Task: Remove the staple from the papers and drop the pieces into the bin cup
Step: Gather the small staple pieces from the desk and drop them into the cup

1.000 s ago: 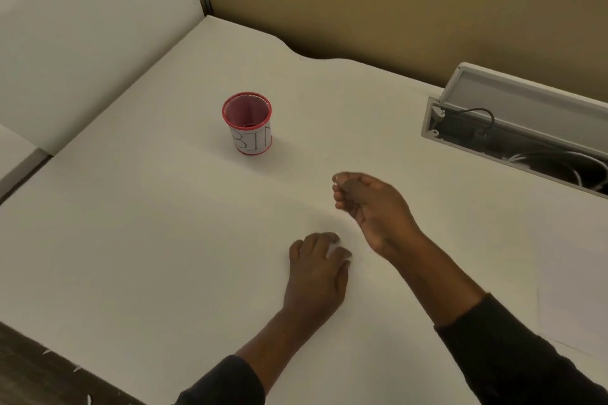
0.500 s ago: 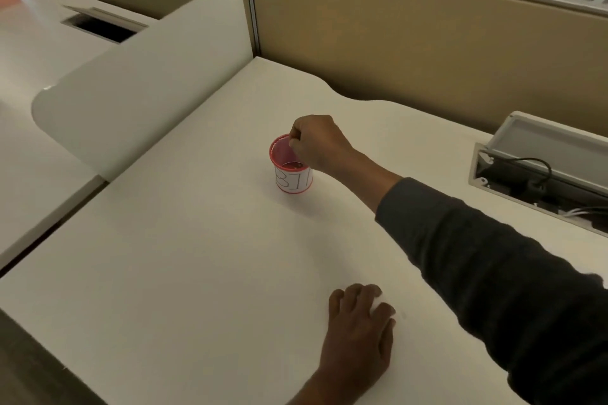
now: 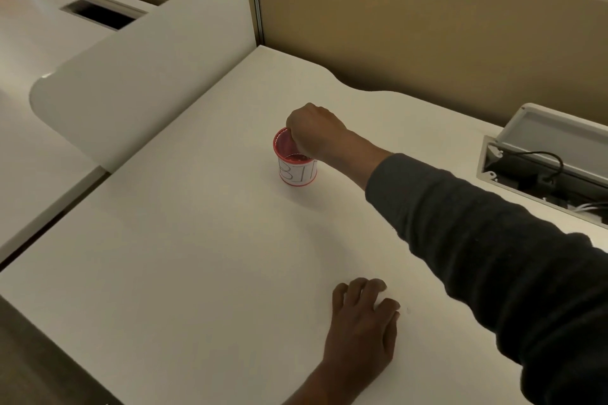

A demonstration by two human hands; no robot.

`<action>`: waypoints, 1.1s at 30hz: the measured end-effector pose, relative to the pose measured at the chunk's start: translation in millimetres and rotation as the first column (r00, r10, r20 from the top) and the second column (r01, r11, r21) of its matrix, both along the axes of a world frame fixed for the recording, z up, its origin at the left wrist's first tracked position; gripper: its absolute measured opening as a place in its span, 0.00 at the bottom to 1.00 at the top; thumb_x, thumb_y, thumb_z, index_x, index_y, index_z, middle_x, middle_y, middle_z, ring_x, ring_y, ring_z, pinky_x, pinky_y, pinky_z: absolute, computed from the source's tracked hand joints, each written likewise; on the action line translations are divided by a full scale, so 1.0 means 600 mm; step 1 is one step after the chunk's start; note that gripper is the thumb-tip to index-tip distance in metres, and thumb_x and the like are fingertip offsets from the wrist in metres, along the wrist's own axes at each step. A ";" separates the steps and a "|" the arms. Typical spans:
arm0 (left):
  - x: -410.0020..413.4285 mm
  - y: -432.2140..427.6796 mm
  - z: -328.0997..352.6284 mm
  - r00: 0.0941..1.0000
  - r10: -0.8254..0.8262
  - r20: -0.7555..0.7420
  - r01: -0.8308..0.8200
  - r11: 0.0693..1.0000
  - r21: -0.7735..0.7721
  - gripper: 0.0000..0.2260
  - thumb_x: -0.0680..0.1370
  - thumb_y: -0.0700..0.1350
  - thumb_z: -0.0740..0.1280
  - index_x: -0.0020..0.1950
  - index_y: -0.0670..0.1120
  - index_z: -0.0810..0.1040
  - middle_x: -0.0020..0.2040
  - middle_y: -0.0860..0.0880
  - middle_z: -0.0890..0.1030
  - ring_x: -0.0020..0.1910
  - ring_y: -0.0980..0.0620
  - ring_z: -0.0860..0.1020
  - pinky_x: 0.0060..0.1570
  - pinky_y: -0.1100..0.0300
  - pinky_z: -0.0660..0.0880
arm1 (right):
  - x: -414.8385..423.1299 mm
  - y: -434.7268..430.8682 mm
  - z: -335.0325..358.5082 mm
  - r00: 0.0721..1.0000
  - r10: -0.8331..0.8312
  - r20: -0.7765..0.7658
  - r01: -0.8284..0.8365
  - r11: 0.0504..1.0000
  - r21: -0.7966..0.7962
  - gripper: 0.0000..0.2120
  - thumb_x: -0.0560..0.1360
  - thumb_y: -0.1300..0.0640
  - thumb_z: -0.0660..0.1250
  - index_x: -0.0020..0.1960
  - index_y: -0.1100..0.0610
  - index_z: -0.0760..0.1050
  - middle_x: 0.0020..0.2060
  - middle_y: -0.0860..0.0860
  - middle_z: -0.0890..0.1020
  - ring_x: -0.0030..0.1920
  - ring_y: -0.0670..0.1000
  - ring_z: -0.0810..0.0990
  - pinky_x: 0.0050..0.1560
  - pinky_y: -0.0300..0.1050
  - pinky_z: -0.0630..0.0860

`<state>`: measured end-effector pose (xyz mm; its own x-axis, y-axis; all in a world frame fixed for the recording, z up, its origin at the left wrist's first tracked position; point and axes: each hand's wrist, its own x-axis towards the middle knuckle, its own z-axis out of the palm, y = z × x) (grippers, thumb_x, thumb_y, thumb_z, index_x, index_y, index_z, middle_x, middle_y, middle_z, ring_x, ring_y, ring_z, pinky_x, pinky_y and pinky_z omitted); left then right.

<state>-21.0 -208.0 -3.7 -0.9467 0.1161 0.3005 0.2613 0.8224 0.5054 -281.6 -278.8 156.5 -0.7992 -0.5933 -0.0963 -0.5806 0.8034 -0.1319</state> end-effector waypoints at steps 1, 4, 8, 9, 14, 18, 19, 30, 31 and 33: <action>-0.001 -0.001 0.000 1.000 0.002 -0.005 -0.002 1.000 0.002 0.05 0.79 0.48 0.65 0.52 0.53 0.80 0.60 0.53 0.77 0.60 0.49 0.75 0.60 0.50 0.70 | 0.000 0.000 -0.001 1.000 0.012 -0.004 -0.012 1.000 0.002 0.14 0.78 0.60 0.67 0.61 0.63 0.77 0.55 0.60 0.82 0.55 0.59 0.81 0.46 0.46 0.72; -0.002 -0.001 0.001 1.000 0.006 -0.016 -0.006 1.000 0.004 0.05 0.79 0.47 0.65 0.52 0.52 0.80 0.60 0.52 0.77 0.60 0.49 0.75 0.60 0.51 0.69 | 0.004 0.003 -0.003 1.000 0.018 -0.015 -0.018 1.000 -0.006 0.16 0.77 0.58 0.69 0.63 0.61 0.76 0.57 0.59 0.82 0.56 0.59 0.81 0.48 0.46 0.74; 0.000 0.001 -0.003 1.000 -0.003 -0.027 0.003 1.000 0.007 0.05 0.79 0.45 0.66 0.51 0.51 0.81 0.59 0.50 0.78 0.59 0.48 0.75 0.59 0.51 0.69 | 0.010 0.013 -0.007 1.000 0.014 -0.008 -0.014 0.999 -0.039 0.16 0.77 0.58 0.68 0.64 0.62 0.76 0.57 0.59 0.82 0.56 0.59 0.81 0.51 0.48 0.77; -0.003 -0.002 -0.005 1.000 0.001 -0.026 -0.001 1.000 0.003 0.05 0.79 0.45 0.66 0.51 0.51 0.81 0.59 0.50 0.79 0.59 0.48 0.76 0.59 0.51 0.69 | 0.010 0.012 -0.007 1.000 0.022 -0.014 -0.022 0.998 -0.053 0.16 0.77 0.58 0.68 0.63 0.61 0.76 0.57 0.59 0.82 0.56 0.58 0.81 0.51 0.47 0.77; 0.000 0.000 -0.002 1.000 -0.009 0.011 0.009 1.000 -0.011 0.06 0.79 0.46 0.67 0.52 0.51 0.83 0.60 0.50 0.79 0.59 0.48 0.75 0.61 0.51 0.68 | 0.019 0.041 0.004 0.997 -0.059 0.040 0.069 0.948 -0.310 0.12 0.76 0.62 0.65 0.58 0.57 0.81 0.55 0.54 0.83 0.56 0.54 0.80 0.49 0.42 0.77; -0.003 -0.006 -0.005 0.999 -0.006 0.035 0.006 1.000 -0.009 0.06 0.78 0.46 0.68 0.53 0.51 0.83 0.60 0.50 0.80 0.60 0.47 0.76 0.60 0.50 0.69 | 0.061 0.111 0.036 0.959 -0.140 0.247 0.259 0.784 -0.564 0.12 0.75 0.63 0.63 0.50 0.56 0.84 0.43 0.46 0.84 0.44 0.45 0.80 0.42 0.37 0.76; -0.002 -0.005 -0.005 0.999 -0.013 0.039 0.013 1.000 -0.006 0.07 0.78 0.46 0.68 0.54 0.51 0.84 0.61 0.50 0.80 0.61 0.46 0.76 0.59 0.49 0.69 | 0.079 0.139 0.038 0.941 -0.148 0.305 0.312 0.730 -0.608 0.11 0.75 0.63 0.64 0.49 0.55 0.85 0.41 0.44 0.84 0.41 0.43 0.80 0.41 0.36 0.76; 0.039 -0.032 -0.002 0.990 -0.095 0.104 0.108 0.985 -0.133 0.23 0.80 0.54 0.62 0.73 0.48 0.74 0.74 0.46 0.72 0.71 0.42 0.70 0.65 0.42 0.68 | 0.381 0.414 -0.137 0.761 -0.363 0.538 0.639 0.563 -0.523 0.12 0.77 0.60 0.66 0.53 0.47 0.83 0.47 0.40 0.85 0.48 0.39 0.81 0.48 0.32 0.75; 0.043 -0.035 -0.002 0.990 -0.083 0.118 0.101 0.983 -0.154 0.24 0.80 0.55 0.61 0.74 0.47 0.73 0.75 0.45 0.71 0.73 0.42 0.69 0.66 0.42 0.67 | 0.405 0.422 -0.153 0.778 -0.395 0.489 0.624 0.583 -0.521 0.12 0.77 0.61 0.66 0.54 0.48 0.83 0.49 0.41 0.84 0.49 0.39 0.80 0.47 0.30 0.74; 0.052 -0.036 -0.001 0.984 -0.075 0.163 0.107 0.974 -0.198 0.25 0.81 0.57 0.58 0.76 0.48 0.70 0.78 0.45 0.66 0.75 0.42 0.65 0.70 0.41 0.64 | 0.447 0.434 -0.185 0.825 -0.442 0.352 0.565 0.657 -0.500 0.14 0.76 0.60 0.65 0.59 0.50 0.81 0.52 0.43 0.81 0.50 0.41 0.79 0.50 0.34 0.75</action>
